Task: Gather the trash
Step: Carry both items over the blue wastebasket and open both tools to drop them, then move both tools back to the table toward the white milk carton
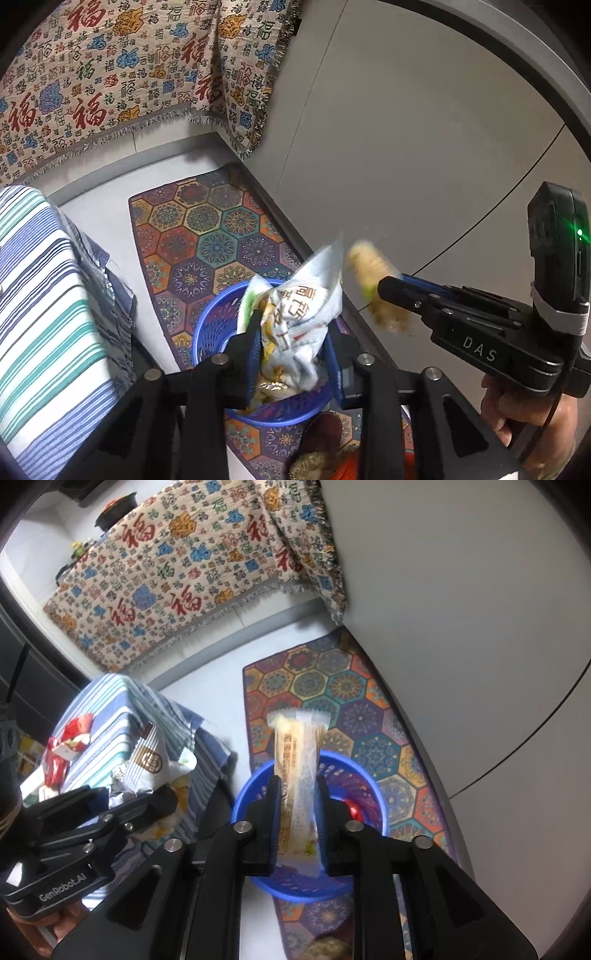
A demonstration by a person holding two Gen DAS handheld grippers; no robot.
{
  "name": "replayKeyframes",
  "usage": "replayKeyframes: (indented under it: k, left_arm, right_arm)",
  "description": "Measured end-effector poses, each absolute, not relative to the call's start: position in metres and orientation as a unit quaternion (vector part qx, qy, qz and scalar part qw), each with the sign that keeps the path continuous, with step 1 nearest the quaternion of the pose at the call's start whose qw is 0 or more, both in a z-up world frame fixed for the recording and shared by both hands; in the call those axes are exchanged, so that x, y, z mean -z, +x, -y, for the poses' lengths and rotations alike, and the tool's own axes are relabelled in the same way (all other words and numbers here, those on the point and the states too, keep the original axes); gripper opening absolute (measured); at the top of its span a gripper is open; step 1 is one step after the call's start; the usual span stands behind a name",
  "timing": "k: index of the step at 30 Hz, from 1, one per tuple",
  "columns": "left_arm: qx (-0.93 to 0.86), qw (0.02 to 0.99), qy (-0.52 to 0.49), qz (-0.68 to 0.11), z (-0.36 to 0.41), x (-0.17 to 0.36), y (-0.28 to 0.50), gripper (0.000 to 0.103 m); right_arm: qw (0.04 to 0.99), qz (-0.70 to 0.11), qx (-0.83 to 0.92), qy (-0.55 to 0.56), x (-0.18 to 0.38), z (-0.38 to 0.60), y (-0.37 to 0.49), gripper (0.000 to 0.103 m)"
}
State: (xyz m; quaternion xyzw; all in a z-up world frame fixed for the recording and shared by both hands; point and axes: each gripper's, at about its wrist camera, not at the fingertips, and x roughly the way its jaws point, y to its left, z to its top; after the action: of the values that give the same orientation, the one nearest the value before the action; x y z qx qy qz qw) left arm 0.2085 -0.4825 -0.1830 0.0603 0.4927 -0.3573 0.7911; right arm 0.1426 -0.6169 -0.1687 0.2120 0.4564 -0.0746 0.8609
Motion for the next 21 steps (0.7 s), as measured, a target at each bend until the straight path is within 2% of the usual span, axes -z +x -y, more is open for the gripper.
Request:
replayKeyframes:
  k: [1,2,3,10,14,21]
  left_arm:
    - [0.360,0.791,0.060,-0.491,0.483,0.183,0.209,0.048]
    - [0.363,0.792,0.057,-0.488,0.483,0.183,0.210,0.061]
    - [0.363,0.794,0.052,-0.485,0.484,0.183,0.211,0.065]
    - [0.366,0.797,0.037,-0.479,0.480,0.176,0.215,0.065]
    - [0.365,0.810,0.035,-0.458,0.456,0.159,0.203,0.065]
    - [0.333,0.838,0.031,-0.431,0.356,0.139,0.160,0.065]
  right_arm:
    - [0.861,-0.455,0.077,0.216,0.169,0.618,0.143,0.023]
    - [0.861,-0.452,0.078,0.221,0.169,0.620,0.143,0.031]
    - [0.860,-0.450,0.079,0.226,0.170,0.621,0.143,0.039]
    - [0.861,-0.445,0.103,0.225,0.166,0.630,0.138,0.040]
    - [0.870,-0.435,0.119,0.200,0.156,0.624,0.135,0.056]
    - [0.903,-0.399,0.098,0.123,0.123,0.571,0.137,0.065]
